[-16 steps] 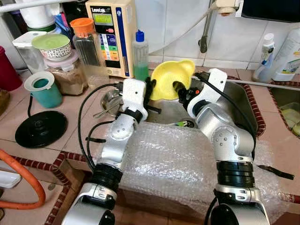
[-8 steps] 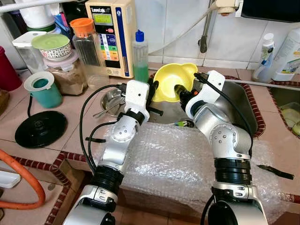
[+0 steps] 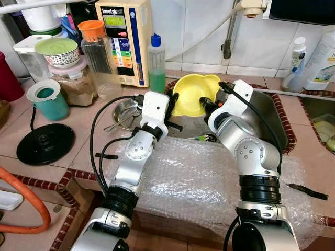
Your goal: Kitchen organization
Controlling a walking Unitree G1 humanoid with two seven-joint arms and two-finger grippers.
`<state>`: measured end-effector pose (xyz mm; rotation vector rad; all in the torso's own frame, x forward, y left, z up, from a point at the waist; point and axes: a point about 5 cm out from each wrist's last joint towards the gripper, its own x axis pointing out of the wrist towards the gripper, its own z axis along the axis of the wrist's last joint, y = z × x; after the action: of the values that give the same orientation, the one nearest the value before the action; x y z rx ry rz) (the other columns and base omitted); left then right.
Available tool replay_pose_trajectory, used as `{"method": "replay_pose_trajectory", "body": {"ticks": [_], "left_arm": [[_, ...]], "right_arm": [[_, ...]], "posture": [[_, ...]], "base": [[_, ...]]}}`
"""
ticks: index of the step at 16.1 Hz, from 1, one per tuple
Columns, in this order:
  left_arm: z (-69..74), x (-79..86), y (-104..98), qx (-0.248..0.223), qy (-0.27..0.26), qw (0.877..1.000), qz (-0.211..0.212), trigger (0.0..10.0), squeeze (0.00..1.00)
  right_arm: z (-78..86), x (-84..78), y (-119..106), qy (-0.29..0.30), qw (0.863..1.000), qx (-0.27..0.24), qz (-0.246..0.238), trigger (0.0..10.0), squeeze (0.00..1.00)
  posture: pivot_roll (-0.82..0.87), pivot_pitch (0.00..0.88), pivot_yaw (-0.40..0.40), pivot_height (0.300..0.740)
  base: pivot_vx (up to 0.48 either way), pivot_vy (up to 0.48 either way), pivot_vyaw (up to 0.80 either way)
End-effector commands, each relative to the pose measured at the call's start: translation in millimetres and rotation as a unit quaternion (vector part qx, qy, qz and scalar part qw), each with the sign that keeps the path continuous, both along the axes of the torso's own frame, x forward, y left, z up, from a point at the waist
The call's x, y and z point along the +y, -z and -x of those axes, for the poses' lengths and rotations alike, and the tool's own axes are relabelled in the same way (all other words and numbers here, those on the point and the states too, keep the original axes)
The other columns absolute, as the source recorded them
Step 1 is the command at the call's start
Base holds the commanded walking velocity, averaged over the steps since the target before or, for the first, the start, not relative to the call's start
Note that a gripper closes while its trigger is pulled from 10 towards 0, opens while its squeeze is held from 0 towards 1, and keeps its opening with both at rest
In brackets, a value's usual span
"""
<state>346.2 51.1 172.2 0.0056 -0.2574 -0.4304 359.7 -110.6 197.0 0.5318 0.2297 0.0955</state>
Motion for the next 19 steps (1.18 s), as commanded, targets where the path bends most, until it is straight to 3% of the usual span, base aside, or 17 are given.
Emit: {"method": "replay_pose_trajectory", "body": {"ticks": [1,5,6,7,10,13,14,15,17,18,19], "left_arm": [[-0.9,6.3,-11,-0.021,-0.01,1.0,0.012,10.0,1.0],[0.9,3.3,-10,-0.01,0.009,1.0,0.025,10.0,1.0],[1.6,1.0,-7,0.027,0.035,0.997,0.06,10.0,1.0],[3.0,-0.2,-5,0.039,0.054,0.996,0.059,10.0,1.0],[14.9,-5.5,13,0.093,0.139,0.986,0.028,10.0,1.0],[23.5,-3.6,25,0.129,0.176,0.976,0.0,10.0,1.0],[26.1,-4.1,27,0.131,0.188,0.973,-0.017,10.0,1.0],[26.8,-2.7,28,0.133,0.187,0.973,-0.021,10.0,1.0],[26.8,-0.4,30,0.143,0.195,0.97,-0.034,10.0,1.0],[27.8,-0.2,31,0.147,0.201,0.967,-0.045,10.0,1.0],[28.9,0.6,32,0.154,0.204,0.966,-0.042,10.0,1.0]], "right_arm": [[-1.8,-6.0,2,0.018,1.0,0.011,0.006,0.0,0.0],[-5.4,-13.2,4,0.043,0.999,0.012,0.016,0.0,0.0],[-8.8,-18.9,5,0.058,0.998,0.007,0.031,0.0,0.0],[-11.1,-22.0,5,0.061,0.997,0.0,0.05,0.0,0.0],[-21.5,-41.4,13,0.086,0.979,-0.036,0.181,0.0,0.0],[-27.5,-61.4,17,0.105,0.927,-0.081,0.351,0.0,0.0],[-28.6,-65.4,19,0.104,0.915,-0.084,0.38,1.0,0.0],[-29.3,-67.2,21,0.095,0.899,-0.094,0.417,2.7,0.0],[-27.3,-72.9,38,0.066,0.868,-0.078,0.486,9.4,0.0],[-27.1,-74.0,44,0.053,0.865,-0.076,0.493,10.0,0.0],[-26.9,-74.3,47,0.049,0.865,-0.076,0.494,10.0,0.0]], "posture": [[-0.05,0.0,0.028,0.74],[-0.03,0.0,0.023,0.74],[-0.03,0.0,0.022,0.74],[-0.02,0.0,0.022,0.74],[0.0,0.0,0.021,0.74],[0.02,0.0,0.02,0.74],[0.02,0.0,0.019,0.74],[0.03,0.0,0.018,0.74],[0.04,0.0,0.016,0.74],[0.04,0.0,0.016,0.74],[0.05,0.0,0.018,0.74]], "base": [[0.0,0.0,0.0],[0.0,0.0,0.0],[0.0,0.0,0.0],[0.0,0.0,0.0],[0.0,0.0,0.0],[0.0,0.0,0.0],[0.0,0.0,0.0],[0.0,0.0,0.0],[0.0,0.0,0.0],[0.0,0.0,0.0],[0.0,0.0,0.0]]}}
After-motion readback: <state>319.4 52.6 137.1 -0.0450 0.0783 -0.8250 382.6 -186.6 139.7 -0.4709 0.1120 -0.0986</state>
